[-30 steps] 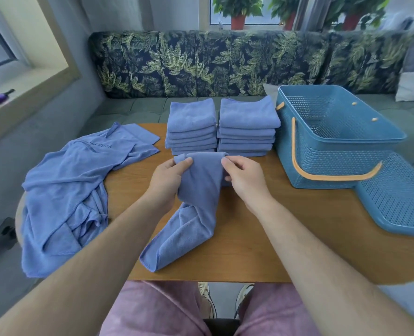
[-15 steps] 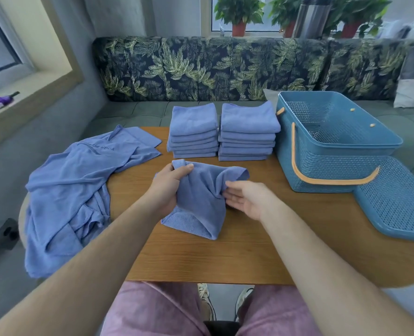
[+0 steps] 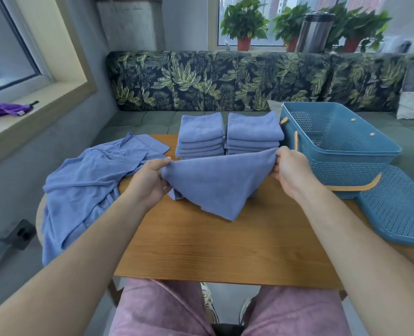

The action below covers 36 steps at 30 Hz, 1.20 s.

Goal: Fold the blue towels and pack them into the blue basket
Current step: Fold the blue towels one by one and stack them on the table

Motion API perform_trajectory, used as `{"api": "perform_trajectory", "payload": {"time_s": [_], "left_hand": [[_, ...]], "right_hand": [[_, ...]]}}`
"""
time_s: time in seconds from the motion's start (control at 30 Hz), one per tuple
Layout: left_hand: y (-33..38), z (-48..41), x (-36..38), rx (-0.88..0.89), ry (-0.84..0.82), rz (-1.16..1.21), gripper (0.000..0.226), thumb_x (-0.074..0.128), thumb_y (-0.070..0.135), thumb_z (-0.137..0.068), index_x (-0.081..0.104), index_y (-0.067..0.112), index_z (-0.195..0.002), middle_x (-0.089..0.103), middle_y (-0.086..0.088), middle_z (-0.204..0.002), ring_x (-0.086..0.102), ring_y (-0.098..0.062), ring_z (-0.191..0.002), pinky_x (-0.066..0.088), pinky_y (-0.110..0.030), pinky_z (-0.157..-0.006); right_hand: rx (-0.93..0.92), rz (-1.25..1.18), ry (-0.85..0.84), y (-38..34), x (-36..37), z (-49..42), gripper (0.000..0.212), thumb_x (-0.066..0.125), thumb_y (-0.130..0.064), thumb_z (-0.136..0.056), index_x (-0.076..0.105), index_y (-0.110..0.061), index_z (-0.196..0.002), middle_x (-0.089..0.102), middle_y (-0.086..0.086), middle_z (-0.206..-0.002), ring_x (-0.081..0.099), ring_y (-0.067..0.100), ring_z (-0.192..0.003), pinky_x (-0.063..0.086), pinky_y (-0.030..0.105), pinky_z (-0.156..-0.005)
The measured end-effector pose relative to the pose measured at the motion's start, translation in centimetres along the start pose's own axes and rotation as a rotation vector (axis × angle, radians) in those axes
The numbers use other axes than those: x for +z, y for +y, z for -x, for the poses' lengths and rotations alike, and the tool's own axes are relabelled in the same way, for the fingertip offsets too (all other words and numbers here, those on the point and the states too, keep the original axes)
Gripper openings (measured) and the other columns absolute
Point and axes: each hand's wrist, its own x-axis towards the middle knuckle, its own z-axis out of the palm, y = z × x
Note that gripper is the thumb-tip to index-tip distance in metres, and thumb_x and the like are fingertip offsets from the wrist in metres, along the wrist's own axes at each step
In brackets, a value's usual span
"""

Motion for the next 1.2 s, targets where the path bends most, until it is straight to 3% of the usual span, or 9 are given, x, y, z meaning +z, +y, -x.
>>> {"api": "perform_trajectory", "payload": {"time_s": [0.17,0.23,0.33,0.43,0.73,0.87,0.93,1.1,1.2], "left_hand": [[2.1,0.7,-0.3,0.037,-0.062,0.106,0.016,0.065,0.016,-0.091,0.056,0.014,-0.104,0.05,-0.005,-0.116,0.053,-0.018,-0.088,0.047,-0.031,-0.083],[3.2,1.2,0.4,0.06,-0.075,0.13,0.021,0.061,0.011,-0.093,0.057,0.019,-0.112,0.058,0.001,-0.124,0.055,-0.02,-0.098,0.044,-0.034,-0.087],[5.2,2.1,1.4,0.12,-0.094,0.119,0.038,0.053,0.004,-0.093,0.053,0.023,-0.127,0.066,-0.002,-0.122,0.06,-0.024,-0.097,0.045,-0.039,-0.085],[7.5,3.0,1.9,0.168,-0.085,0.121,0.042,0.049,-0.003,-0.091,0.058,0.023,-0.122,0.064,-0.009,-0.123,0.062,-0.03,-0.105,0.046,-0.046,-0.097],[13.8,6.8,3.9,0.301,-0.101,0.13,0.023,0.058,0.006,-0.094,0.062,0.017,-0.113,0.064,-0.005,-0.115,0.064,-0.021,-0.093,0.053,-0.034,-0.08],[14.8,7.4,3.8,0.255,-0.122,0.159,0.016,0.066,0.021,-0.094,0.066,0.006,-0.101,0.053,-0.011,-0.105,0.055,-0.024,-0.098,0.044,-0.046,-0.102],[14.7,7.5,4.0,0.264,-0.113,0.16,0.014,0.062,0.015,-0.096,0.064,0.009,-0.108,0.057,-0.009,-0.107,0.058,-0.025,-0.097,0.044,-0.043,-0.1],[14.3,8.4,4.8,0.261,-0.134,0.186,0.053,0.043,-0.006,-0.095,0.046,0.012,-0.145,0.057,-0.009,-0.119,0.061,-0.022,-0.111,0.05,-0.034,-0.096],[14.3,9.4,5.1,0.238,-0.168,0.166,0.069,0.035,-0.011,-0.088,0.034,0.013,-0.152,0.045,-0.006,-0.132,0.063,-0.025,-0.113,0.052,-0.036,-0.09]], "right_hand": [[-0.132,0.079,-0.08,-2.9,-0.7,0.3,0.006,0.055,-0.017,-0.087,0.06,-0.017,-0.09,0.052,0.004,-0.076,0.051,0.023,-0.066,0.047,0.038,-0.063],[-0.151,0.082,-0.188,-4.2,-0.8,0.8,0.011,0.061,-0.014,-0.097,0.063,-0.013,-0.107,0.062,0.007,-0.091,0.06,0.021,-0.075,0.053,0.036,-0.069],[-0.187,0.041,-0.342,-6.3,-0.8,2.1,0.014,0.061,-0.003,-0.096,0.068,-0.012,-0.103,0.068,0.005,-0.089,0.064,0.016,-0.074,0.053,0.029,-0.071],[-0.229,0.04,-0.343,-8.6,-1.1,2.9,0.023,0.058,0.003,-0.095,0.073,-0.012,-0.102,0.072,0.007,-0.095,0.066,0.016,-0.08,0.054,0.027,-0.073],[-0.318,0.015,-0.358,-13.9,-2.2,6.2,0.036,0.055,0.004,-0.092,0.074,-0.018,-0.113,0.073,0.015,-0.113,0.064,0.024,-0.088,0.049,0.034,-0.076],[-0.373,-0.061,-0.296,-14.8,-3.0,7.1,0.015,0.064,-0.014,-0.096,0.076,-0.015,-0.105,0.075,0.007,-0.105,0.067,0.021,-0.092,0.051,0.037,-0.084],[-0.399,-0.038,-0.309,-14.8,-3.4,7.3,0.015,0.063,-0.011,-0.097,0.074,-0.013,-0.105,0.075,0.009,-0.106,0.068,0.021,-0.095,0.053,0.035,-0.086],[-0.381,0.03,-0.316,-14.5,-4.1,7.7,0.026,0.061,0.001,-0.094,0.073,-0.017,-0.108,0.071,0.017,-0.116,0.062,0.023,-0.093,0.049,0.034,-0.08],[-0.354,0.054,-0.305,-14.5,-4.5,8.1,0.035,0.059,0.004,-0.089,0.075,-0.019,-0.11,0.068,0.011,-0.103,0.056,0.025,-0.086,0.045,0.031,-0.068]]}}
